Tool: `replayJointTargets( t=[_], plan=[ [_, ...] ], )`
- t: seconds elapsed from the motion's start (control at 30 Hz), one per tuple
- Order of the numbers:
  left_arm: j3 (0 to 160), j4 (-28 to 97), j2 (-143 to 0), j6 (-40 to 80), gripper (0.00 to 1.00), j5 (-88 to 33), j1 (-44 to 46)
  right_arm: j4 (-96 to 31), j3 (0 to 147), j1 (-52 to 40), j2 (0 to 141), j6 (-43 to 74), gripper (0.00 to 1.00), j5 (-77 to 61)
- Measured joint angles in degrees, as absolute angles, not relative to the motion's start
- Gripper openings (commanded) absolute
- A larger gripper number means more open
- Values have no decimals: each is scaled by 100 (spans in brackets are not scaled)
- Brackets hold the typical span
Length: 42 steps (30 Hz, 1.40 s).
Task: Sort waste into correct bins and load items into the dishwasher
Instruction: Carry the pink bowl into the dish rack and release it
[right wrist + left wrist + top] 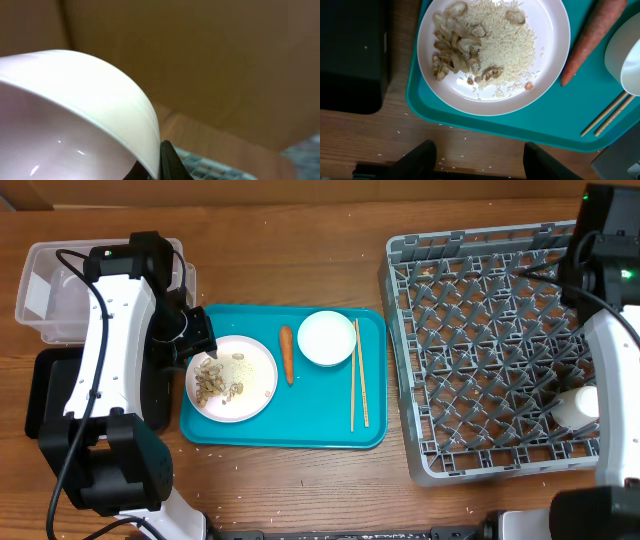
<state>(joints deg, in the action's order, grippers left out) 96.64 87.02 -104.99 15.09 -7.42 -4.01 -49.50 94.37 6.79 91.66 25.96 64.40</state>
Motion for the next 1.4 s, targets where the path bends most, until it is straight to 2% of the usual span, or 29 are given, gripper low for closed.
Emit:
replayJointTargets(
  t=[0.2,0.53,0.87,1.23,1.4],
  plan=[
    [9664,8683,-10499,1509,58,-742,-401,-4993,9421,1033,10099,2633,4,7363],
    [9664,8683,-10499,1509,58,-744,-401,-5374,9319,1164,11638,2707,4,7391],
    [9664,8663,-10499,1509,59,-744,-401,-6112,9321,845,11782,3627,4,6875],
    [9664,8661,-10499,1509,58,-744,-401,-6707,9323,558,11782,3883,4,6018],
    [9664,8661,-10499,1509,58,-744,-401,-6991,9323,480,11782,3922,10,5540]
  ],
)
